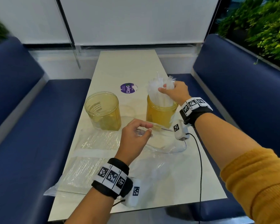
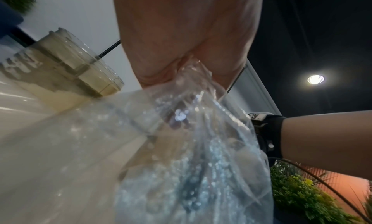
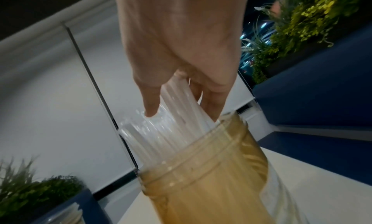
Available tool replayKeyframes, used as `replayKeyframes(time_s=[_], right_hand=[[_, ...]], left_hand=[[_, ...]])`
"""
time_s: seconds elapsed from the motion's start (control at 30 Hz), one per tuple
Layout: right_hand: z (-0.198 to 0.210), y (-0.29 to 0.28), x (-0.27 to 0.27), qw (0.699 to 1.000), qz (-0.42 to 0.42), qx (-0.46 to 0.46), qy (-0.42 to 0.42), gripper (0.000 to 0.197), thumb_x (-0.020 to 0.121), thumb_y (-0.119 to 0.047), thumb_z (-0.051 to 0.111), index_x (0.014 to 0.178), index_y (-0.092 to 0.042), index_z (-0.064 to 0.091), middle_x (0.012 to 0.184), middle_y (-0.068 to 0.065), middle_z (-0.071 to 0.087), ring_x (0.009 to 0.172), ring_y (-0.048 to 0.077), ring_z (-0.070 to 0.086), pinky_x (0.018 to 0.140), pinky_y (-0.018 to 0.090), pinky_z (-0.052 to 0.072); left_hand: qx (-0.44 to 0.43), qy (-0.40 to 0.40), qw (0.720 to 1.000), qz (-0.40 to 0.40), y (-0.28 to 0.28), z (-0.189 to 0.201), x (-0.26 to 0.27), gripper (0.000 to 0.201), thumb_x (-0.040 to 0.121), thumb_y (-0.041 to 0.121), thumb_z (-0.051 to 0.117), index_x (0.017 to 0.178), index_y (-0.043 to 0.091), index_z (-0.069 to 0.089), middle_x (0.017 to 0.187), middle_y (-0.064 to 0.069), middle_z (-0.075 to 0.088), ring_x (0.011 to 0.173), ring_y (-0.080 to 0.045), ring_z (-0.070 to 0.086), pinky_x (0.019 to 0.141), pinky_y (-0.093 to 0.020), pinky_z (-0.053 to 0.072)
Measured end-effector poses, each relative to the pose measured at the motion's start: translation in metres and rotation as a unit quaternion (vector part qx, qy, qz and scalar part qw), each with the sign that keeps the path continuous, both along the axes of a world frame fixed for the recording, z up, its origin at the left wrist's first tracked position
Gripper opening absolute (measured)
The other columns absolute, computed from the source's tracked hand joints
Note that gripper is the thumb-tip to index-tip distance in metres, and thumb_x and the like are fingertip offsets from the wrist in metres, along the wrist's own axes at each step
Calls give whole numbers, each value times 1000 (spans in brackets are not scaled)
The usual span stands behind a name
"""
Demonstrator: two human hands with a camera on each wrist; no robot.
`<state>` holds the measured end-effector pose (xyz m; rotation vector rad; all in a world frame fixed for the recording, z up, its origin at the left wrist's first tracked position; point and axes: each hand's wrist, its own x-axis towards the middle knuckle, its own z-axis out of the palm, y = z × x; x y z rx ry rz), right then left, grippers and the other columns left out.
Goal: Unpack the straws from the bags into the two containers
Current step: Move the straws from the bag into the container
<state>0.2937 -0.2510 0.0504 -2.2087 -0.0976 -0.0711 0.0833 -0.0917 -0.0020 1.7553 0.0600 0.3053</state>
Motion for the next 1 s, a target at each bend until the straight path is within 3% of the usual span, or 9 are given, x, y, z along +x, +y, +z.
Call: replayKeyframes(time_s=[0.1,0.2,0.3,0.37,0.43,0.57,0.63,0.8,1.0], right_hand=[[19,-4,-10,997,2,2,-71,61,75,-48,81,122,-13,65,111,0,67,101,13,61,88,25,50],[42,-8,-25,989,11,-18,-149,54,84,-50,72,125,-16,62,118,-1,66,105,10,59,91,27,50],[67,-10,-54,973,23,-56,-224,24,90,-42,67,98,-19,70,91,-5,70,80,4,61,77,24,54],[81,-10,-81,978,104,-44,-177,24,92,-37,67,82,-16,71,72,-4,70,61,3,61,64,20,54],[87,-6,-111,970,219,-84,-64,27,93,-33,67,77,-12,74,67,2,72,55,8,64,58,22,57],[51,12,-145,868,368,-308,126,24,94,-25,60,90,-9,78,81,-2,75,75,13,71,70,27,57],[23,22,-157,818,373,-427,96,30,97,-24,51,93,-7,75,94,4,73,88,21,65,82,33,52],[-12,20,-165,778,323,-529,102,38,99,-34,53,132,-17,60,134,4,58,117,27,59,95,37,49],[-22,10,-163,738,310,-582,139,43,99,-42,53,123,-8,62,121,10,63,105,30,63,81,35,48]], left_hand=[[-1,-6,1000,-6,-1,1,-1,16,88,10,72,92,26,74,102,8,72,96,-19,74,87,-48,59],[-6,-4,1000,-10,-2,1,0,19,85,10,72,92,27,74,103,7,73,99,-20,73,88,-47,60],[-13,-15,1000,-18,-2,5,0,26,78,13,67,95,31,73,109,11,71,100,-20,73,84,-36,58],[-15,-25,999,-31,-4,7,0,37,79,-2,64,98,29,70,115,6,69,94,-17,75,70,-22,53],[-14,-32,998,-46,-5,9,1,50,79,-14,60,100,30,67,117,2,67,91,-16,76,64,-14,47],[-1,-40,998,-58,-7,11,1,47,65,12,63,107,32,70,115,8,65,105,-21,71,78,-34,58],[12,-43,997,-61,-8,11,-2,54,59,19,59,112,21,72,117,5,64,109,-22,68,89,-41,59],[37,-42,996,-64,-6,5,-7,63,65,-9,55,118,21,70,119,10,60,114,-19,66,94,-49,58],[35,-49,996,-64,-7,2,-9,69,69,-23,53,122,18,68,120,9,57,106,-13,70,87,-44,61]])
